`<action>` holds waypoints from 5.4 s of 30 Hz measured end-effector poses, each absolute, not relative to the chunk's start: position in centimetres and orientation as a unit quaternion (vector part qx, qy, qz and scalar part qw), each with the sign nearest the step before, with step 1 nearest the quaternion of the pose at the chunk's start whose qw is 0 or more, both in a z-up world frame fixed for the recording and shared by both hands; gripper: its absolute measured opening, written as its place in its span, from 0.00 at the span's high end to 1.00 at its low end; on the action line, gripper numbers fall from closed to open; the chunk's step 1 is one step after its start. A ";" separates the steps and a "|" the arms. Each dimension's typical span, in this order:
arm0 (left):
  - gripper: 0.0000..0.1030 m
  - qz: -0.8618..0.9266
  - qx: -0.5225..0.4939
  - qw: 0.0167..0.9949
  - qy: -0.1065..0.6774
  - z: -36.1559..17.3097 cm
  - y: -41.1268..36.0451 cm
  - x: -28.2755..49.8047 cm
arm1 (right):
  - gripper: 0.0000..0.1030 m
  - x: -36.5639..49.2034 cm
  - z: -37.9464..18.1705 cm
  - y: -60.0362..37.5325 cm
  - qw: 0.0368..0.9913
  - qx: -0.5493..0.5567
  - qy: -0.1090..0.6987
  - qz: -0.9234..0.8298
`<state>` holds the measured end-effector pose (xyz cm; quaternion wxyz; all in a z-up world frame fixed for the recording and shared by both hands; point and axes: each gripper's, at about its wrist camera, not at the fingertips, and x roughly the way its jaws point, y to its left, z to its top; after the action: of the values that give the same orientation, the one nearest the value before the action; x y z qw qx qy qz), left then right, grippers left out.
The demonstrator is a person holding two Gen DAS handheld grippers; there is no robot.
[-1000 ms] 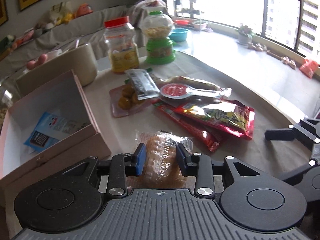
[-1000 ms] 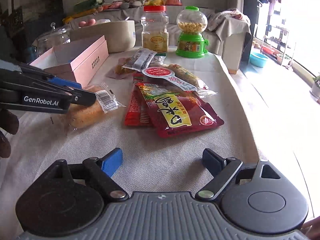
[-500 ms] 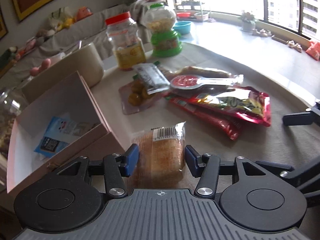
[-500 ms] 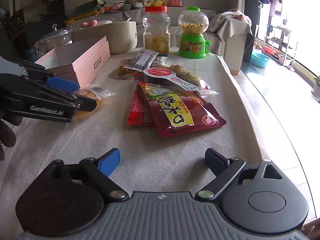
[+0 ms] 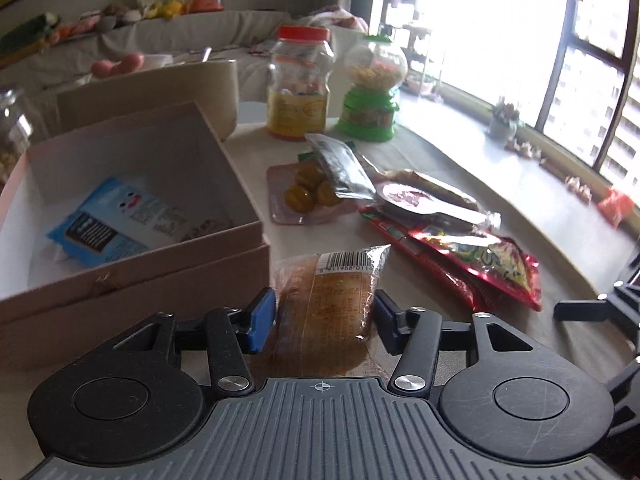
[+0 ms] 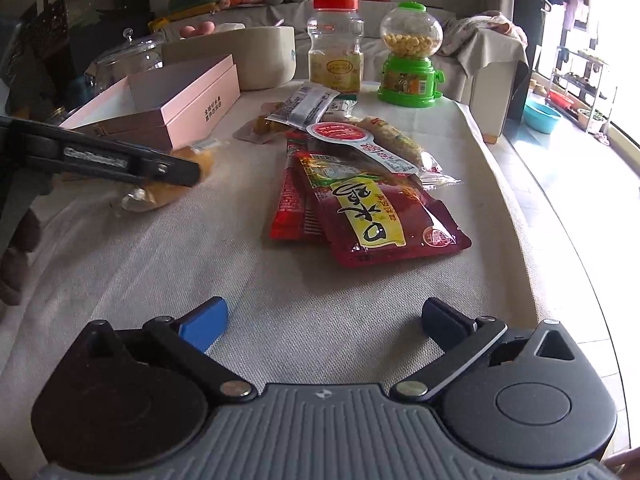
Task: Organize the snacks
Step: 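Grasp the plastic-wrapped bread roll with the left tool, then grasp the silver snack bar packet with the right tool while the left tool holds the bread roll, then carry both items over the pink box and open both tools to drop them, then move both empty tools back over the remaining snacks on the table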
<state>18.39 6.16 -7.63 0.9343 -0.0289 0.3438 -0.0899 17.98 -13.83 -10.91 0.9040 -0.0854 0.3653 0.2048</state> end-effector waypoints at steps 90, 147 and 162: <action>0.47 0.004 -0.024 0.941 0.338 -6.4 19.4 22.9 | 0.64 34.6 0.4 11.2 0.835 -0.090 0.424 0.340; 0.47 -0.157 -0.189 0.904 0.350 -9.0 6.5 18.2 | 0.23 24.5 -9.9 -14.7 0.887 0.055 0.375 0.263; 0.49 -0.167 -0.179 0.896 0.371 -8.8 4.1 20.7 | 0.26 25.9 -10.6 -19.3 0.933 0.095 0.328 0.117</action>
<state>20.72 4.10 -8.82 0.8957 -0.1795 0.3710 -0.1672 25.88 -19.31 -10.56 0.9325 0.0949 0.3281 0.1173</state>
